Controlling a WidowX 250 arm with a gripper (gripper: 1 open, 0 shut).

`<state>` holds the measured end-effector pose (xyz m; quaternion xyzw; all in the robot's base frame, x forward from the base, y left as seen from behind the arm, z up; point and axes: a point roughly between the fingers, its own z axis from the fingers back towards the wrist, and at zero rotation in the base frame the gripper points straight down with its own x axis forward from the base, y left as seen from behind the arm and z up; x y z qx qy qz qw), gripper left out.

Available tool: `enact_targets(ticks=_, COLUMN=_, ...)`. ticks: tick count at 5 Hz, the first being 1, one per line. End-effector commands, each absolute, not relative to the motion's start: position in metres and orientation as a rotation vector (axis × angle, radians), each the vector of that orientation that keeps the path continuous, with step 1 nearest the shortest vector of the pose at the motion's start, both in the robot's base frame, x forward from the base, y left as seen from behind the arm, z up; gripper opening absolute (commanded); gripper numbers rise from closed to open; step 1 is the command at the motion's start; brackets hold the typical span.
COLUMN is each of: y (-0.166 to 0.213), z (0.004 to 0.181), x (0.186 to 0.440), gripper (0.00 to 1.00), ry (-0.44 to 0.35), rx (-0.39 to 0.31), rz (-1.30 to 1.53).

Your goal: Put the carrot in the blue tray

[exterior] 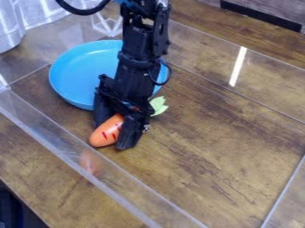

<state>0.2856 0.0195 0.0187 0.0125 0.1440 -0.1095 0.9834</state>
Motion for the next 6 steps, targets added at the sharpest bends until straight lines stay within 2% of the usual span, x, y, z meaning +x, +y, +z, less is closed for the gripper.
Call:
enact_targets(ticks=1, y=0.027, z=0.0272, x=0.2919, gripper=0.0, ry=0.256, rx=0.024, rz=-0.203)
enact_targets(ticks=6, y=0.0273, z=0.0298, x=0.283, gripper=0.0, ry=0.26, rx=0.052, rz=-0.23)
